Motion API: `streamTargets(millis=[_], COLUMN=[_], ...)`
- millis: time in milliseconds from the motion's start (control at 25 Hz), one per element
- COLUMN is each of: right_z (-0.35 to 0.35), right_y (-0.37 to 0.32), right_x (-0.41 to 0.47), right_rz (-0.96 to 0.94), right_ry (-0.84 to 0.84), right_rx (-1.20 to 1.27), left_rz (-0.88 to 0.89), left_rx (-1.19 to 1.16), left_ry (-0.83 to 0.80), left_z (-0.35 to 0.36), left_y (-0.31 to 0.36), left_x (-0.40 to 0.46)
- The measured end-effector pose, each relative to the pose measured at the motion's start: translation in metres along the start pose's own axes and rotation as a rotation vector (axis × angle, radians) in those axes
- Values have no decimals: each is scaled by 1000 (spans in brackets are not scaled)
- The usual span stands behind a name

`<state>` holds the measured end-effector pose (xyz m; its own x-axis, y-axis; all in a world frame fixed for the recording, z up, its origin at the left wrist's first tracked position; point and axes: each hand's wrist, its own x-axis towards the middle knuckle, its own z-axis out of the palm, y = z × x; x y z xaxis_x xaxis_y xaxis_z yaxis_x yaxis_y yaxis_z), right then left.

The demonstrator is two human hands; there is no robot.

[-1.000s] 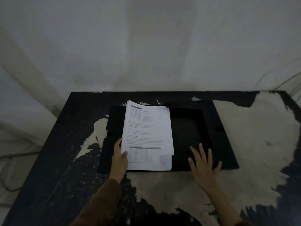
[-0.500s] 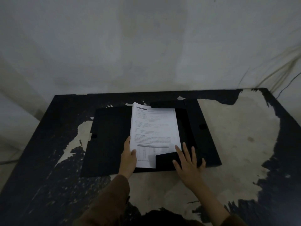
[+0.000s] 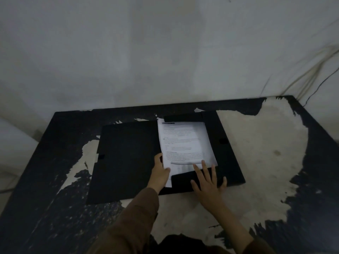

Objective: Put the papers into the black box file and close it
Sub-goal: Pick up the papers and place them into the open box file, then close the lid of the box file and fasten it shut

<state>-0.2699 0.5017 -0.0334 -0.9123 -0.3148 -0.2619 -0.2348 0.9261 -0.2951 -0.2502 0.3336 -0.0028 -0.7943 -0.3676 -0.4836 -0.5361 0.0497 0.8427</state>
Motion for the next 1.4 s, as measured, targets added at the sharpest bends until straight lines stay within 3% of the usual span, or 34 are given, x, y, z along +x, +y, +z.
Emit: streamTargets(millis=[440,720,800,1000,1200,1400], right_z=[1,-1,0,6,16,22], right_y=[1,0,-2,-18,-26,-26], right_x=[-1,-5,-8,-15,-16,-15], right_rz=[-6,-46,-64,-205,-215,-213], right_ry=[-18,-48,-53,-83,-93,-65], right_rx=[25,-4,-26,-52,-77,-148], left_rz=[-17,-74,-47,11,-151,-241], left_rx=[282,481,489,583,610,490], left_ry=[-238,-287,-212,205,508,571], left_z=[13,6,4,-40,-92,-110], left_y=[16,13,9,-27,-72,-92], left_x=[8,20,18,-11,-39,-53])
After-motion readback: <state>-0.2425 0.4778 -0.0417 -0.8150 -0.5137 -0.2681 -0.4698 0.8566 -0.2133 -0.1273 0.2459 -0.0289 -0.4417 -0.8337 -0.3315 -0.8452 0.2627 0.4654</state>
